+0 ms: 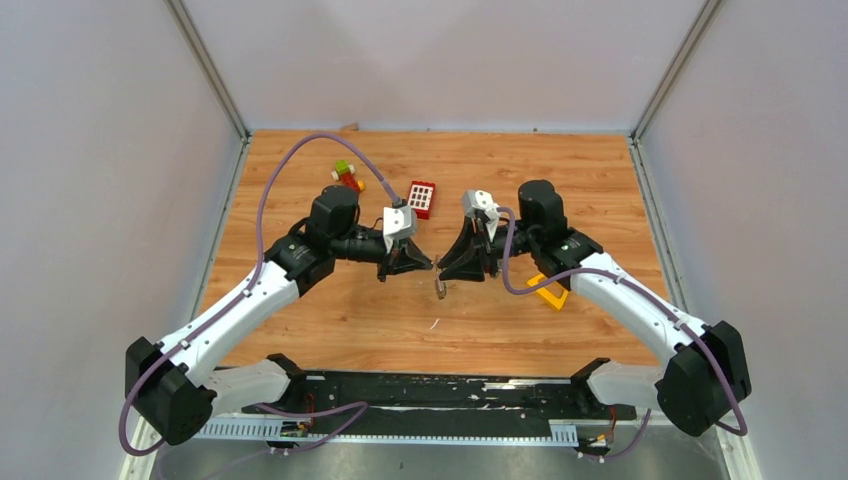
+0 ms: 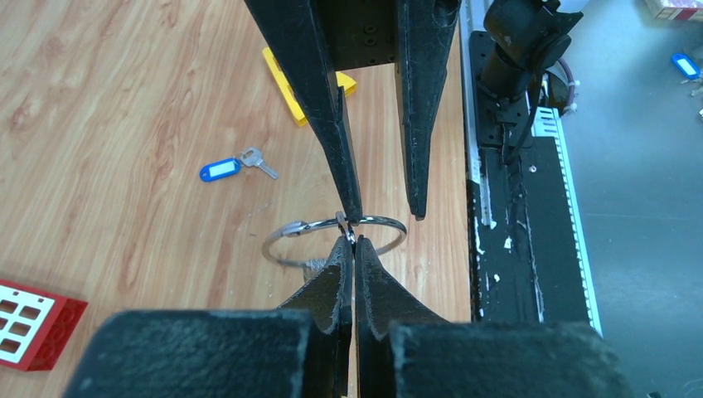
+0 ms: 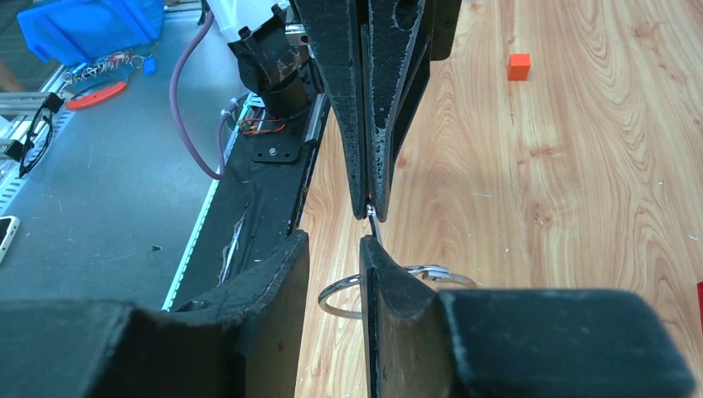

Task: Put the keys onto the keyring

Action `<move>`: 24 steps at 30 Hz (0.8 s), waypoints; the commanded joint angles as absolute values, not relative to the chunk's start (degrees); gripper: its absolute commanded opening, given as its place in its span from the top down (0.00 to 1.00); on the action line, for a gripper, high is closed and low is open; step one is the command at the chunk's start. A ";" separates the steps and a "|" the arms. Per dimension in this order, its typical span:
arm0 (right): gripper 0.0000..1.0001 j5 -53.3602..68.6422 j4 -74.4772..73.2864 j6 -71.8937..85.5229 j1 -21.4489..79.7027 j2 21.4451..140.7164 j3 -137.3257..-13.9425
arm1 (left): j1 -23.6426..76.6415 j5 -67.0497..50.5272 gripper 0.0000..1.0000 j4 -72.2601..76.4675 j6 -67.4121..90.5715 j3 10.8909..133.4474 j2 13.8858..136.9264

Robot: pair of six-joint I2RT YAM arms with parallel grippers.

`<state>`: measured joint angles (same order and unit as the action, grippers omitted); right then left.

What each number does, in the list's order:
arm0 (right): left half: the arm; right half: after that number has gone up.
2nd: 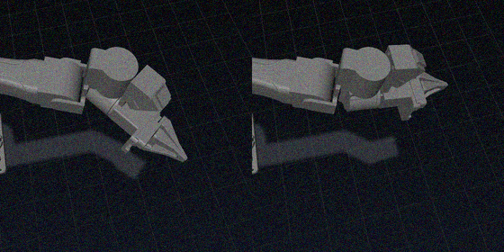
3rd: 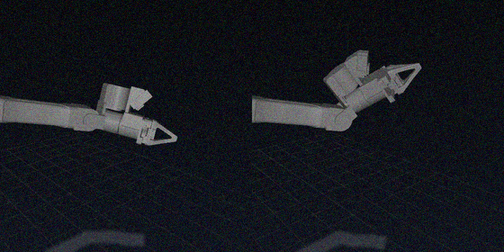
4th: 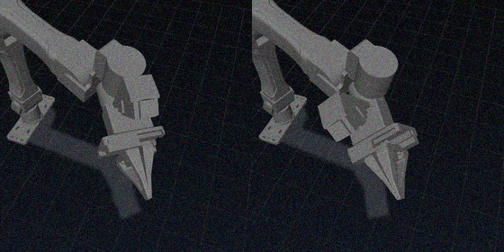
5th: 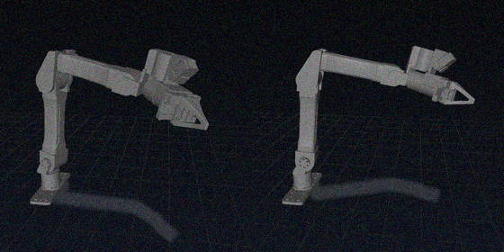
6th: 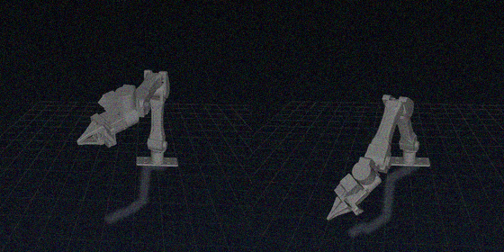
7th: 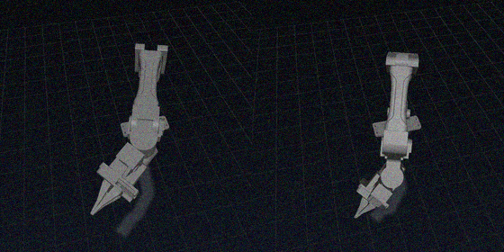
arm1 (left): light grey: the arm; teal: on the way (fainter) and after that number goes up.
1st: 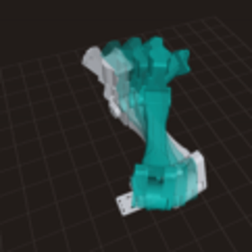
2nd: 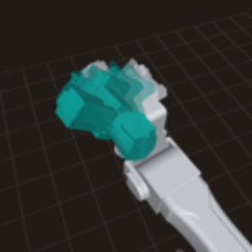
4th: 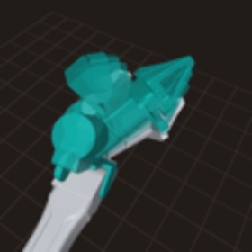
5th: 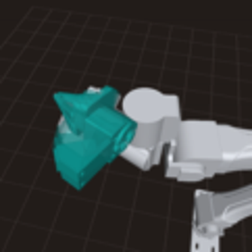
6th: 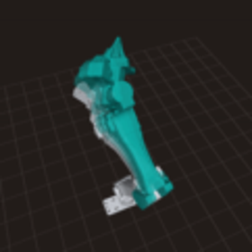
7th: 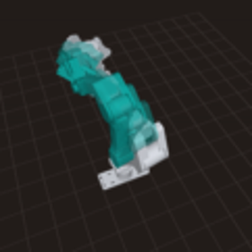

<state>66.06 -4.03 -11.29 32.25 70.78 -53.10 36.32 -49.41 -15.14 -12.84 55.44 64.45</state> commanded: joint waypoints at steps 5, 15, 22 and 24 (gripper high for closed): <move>0.71 65.22 -3.08 -12.56 33.34 71.96 -55.89 | 37.84 -51.70 1.00 -12.72 -14.78 55.23 63.07; 0.73 65.03 -7.90 -17.28 33.28 69.78 -57.03 | 37.98 -51.14 1.00 -12.62 -15.91 54.49 62.75; 0.73 66.27 -12.52 -20.97 32.95 69.32 -58.73 | 38.05 -50.74 1.00 -12.47 -15.99 54.17 62.26; 0.73 66.38 -13.06 -21.41 32.72 68.96 -59.03 | 38.08 -50.65 1.00 -12.32 -16.05 53.99 62.21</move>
